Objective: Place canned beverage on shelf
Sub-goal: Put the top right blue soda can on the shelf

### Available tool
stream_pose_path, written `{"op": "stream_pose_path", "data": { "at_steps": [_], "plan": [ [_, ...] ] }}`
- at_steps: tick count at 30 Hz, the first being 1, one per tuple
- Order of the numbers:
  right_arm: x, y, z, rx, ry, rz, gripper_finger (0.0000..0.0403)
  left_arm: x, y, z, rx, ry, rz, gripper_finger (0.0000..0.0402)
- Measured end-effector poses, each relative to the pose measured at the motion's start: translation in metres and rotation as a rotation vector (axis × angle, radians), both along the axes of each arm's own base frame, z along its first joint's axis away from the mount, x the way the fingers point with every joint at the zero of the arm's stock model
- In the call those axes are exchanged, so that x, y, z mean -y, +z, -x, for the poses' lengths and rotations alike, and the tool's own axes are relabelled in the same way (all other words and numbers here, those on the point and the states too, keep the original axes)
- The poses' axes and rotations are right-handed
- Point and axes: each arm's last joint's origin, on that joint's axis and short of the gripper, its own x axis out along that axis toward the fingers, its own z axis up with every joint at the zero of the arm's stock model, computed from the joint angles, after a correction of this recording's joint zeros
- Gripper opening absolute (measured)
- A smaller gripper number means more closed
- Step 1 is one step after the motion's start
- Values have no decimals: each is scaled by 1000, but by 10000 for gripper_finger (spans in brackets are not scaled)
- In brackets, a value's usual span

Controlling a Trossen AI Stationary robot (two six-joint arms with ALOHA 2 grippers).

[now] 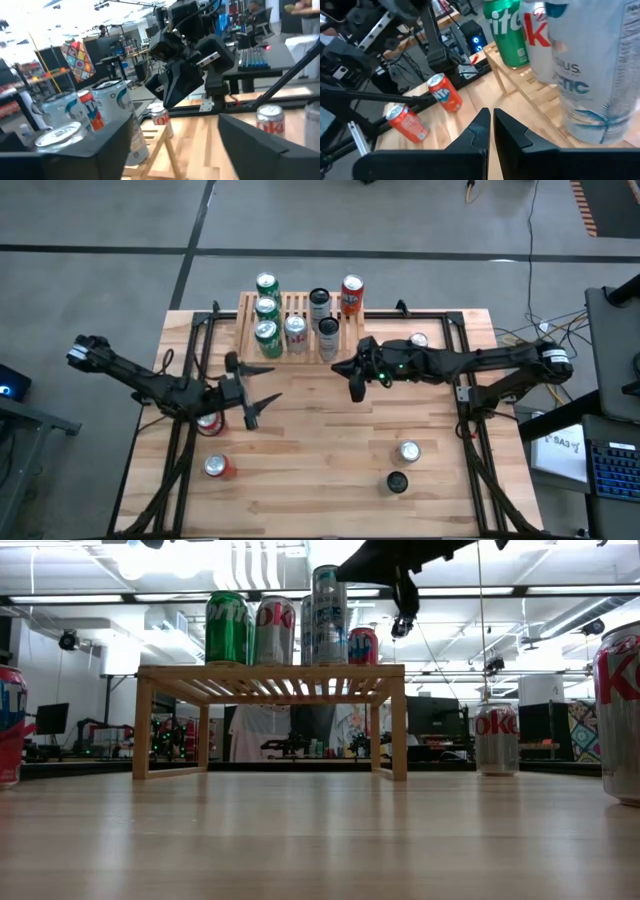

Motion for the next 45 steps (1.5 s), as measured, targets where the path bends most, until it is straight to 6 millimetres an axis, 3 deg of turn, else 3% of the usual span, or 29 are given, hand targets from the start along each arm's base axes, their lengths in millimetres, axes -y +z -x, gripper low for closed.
{"op": "stream_pose_path", "data": {
  "at_steps": [5, 10, 12, 17, 32, 38, 45],
  "plan": [
    [-11, 2, -7, -6, 21, 71, 13, -4, 9, 8, 23, 3, -29, 167],
    [-25, 3, -8, -70, -107, 344, 13, -8, 12, 19, 16, 5, -52, 35],
    [-26, 3, -6, -109, -180, 443, 13, -10, 13, 23, 12, 6, -54, 10],
    [-24, 4, -5, -176, -198, 630, 13, -15, 19, 33, 37, 19, -60, 19],
    [-24, 6, -5, -136, -201, 548, 22, -21, 17, 43, -15, 124, -109, 1],
    [-23, 5, -4, -100, -247, 434, 109, -21, 17, 43, -13, 135, -102, 0],
    [-19, 7, -2, -161, -391, 549, 245, -21, 16, 42, -12, 135, -93, 0]
  ]
}}
